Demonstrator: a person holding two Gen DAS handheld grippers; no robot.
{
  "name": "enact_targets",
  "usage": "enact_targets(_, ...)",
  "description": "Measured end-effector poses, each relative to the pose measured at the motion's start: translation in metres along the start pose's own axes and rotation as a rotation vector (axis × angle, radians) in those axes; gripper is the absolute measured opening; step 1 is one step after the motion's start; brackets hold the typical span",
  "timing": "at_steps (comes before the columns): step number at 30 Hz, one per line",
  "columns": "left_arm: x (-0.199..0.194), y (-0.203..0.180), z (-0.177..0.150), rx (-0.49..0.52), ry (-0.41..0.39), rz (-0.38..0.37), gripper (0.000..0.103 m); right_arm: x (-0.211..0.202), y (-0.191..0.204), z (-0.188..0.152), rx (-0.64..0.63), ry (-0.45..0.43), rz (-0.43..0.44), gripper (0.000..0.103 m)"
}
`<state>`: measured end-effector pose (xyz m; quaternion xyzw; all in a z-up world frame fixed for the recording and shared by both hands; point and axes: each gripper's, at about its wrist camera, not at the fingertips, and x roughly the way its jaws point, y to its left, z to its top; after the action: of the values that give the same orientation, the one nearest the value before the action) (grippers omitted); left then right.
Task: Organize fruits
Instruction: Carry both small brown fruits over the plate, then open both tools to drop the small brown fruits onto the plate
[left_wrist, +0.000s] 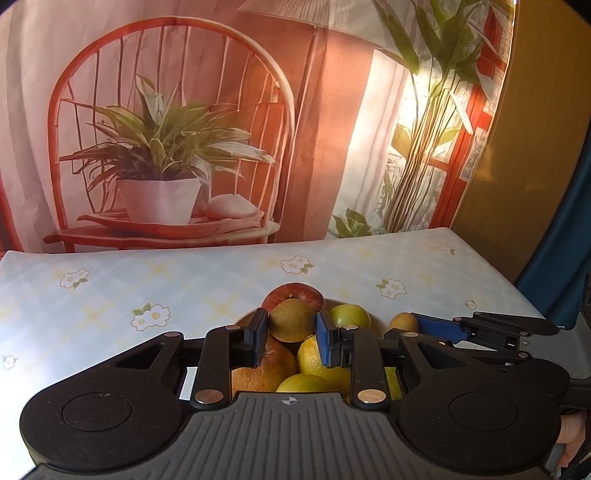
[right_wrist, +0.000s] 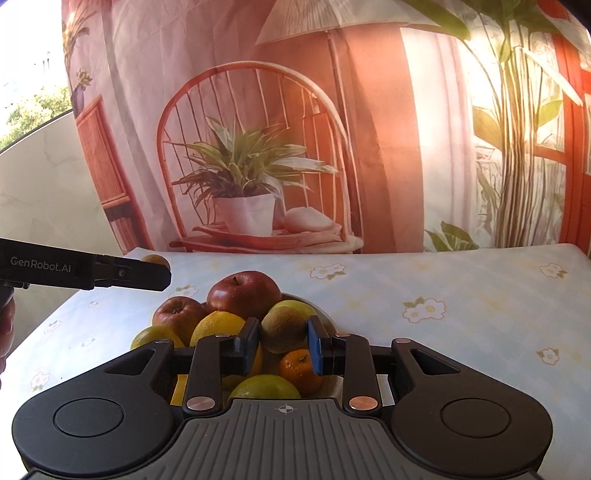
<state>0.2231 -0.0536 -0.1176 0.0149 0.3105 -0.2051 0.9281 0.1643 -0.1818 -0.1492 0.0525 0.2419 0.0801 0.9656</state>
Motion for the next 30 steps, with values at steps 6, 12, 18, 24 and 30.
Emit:
enact_targets(6,0.015,-0.001,-0.002,0.032,0.03,-0.003,0.03,0.014,-0.003,0.0,-0.002,0.02,0.021,0.026)
enact_targets(12,0.022,-0.001,-0.005,0.047,0.044,-0.003,0.03,0.021,-0.004,-0.001,-0.002,0.035,0.034,0.026)
enact_targets(18,0.023,-0.001,-0.007,0.057,0.043,0.001,0.037,0.024,-0.004,-0.001,0.004,0.039,0.042,0.029)
enact_targets(24,0.015,0.001,-0.009,0.051,0.025,0.0,0.042,0.019,-0.003,-0.001,-0.002,0.031,0.038,0.031)
enact_targets(30,-0.002,0.003,-0.011,0.048,0.016,0.037,0.074,0.002,0.002,0.001,-0.006,0.027,-0.046,0.049)
